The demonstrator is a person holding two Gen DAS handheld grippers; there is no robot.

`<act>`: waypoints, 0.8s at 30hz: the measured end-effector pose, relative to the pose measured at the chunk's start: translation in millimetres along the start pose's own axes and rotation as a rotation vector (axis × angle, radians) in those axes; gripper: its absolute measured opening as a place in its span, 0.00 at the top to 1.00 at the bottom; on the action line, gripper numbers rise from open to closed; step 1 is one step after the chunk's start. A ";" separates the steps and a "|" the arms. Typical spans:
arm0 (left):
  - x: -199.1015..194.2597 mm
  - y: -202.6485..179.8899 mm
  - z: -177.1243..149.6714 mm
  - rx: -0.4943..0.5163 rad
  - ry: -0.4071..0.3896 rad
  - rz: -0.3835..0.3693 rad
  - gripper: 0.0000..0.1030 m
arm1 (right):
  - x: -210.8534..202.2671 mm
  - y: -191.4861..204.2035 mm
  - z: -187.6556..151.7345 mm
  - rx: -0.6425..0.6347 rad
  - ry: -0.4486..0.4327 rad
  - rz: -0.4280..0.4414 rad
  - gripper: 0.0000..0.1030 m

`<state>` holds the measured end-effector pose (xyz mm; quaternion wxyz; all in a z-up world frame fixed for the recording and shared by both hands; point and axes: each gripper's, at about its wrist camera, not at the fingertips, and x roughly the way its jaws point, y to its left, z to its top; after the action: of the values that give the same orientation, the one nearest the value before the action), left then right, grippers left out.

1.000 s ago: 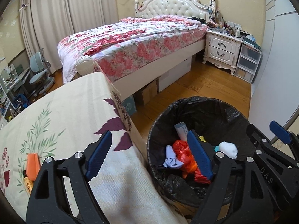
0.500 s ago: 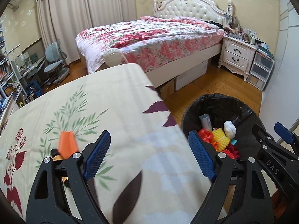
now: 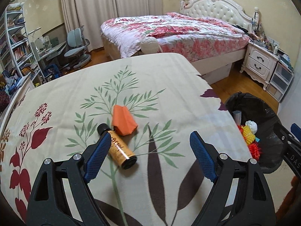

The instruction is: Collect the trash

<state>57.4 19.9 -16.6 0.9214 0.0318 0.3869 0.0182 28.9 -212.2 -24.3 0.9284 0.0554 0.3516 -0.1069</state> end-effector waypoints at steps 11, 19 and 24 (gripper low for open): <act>13.8 40.8 -11.6 -0.064 0.061 0.041 0.28 | -1.6 26.2 -4.7 -0.047 0.008 0.041 0.35; 18.1 57.2 -18.9 -0.086 0.096 -0.034 0.73 | -2.6 45.7 -6.6 -0.081 0.014 0.074 0.35; 14.2 67.8 -24.1 -0.074 0.088 -0.034 0.77 | -3.4 63.7 -8.7 -0.111 0.021 0.107 0.35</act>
<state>49.5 89.5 -38.6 0.9043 -0.0096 0.4265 0.0184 36.0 -148.2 -26.7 0.9307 0.0236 0.3632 -0.0371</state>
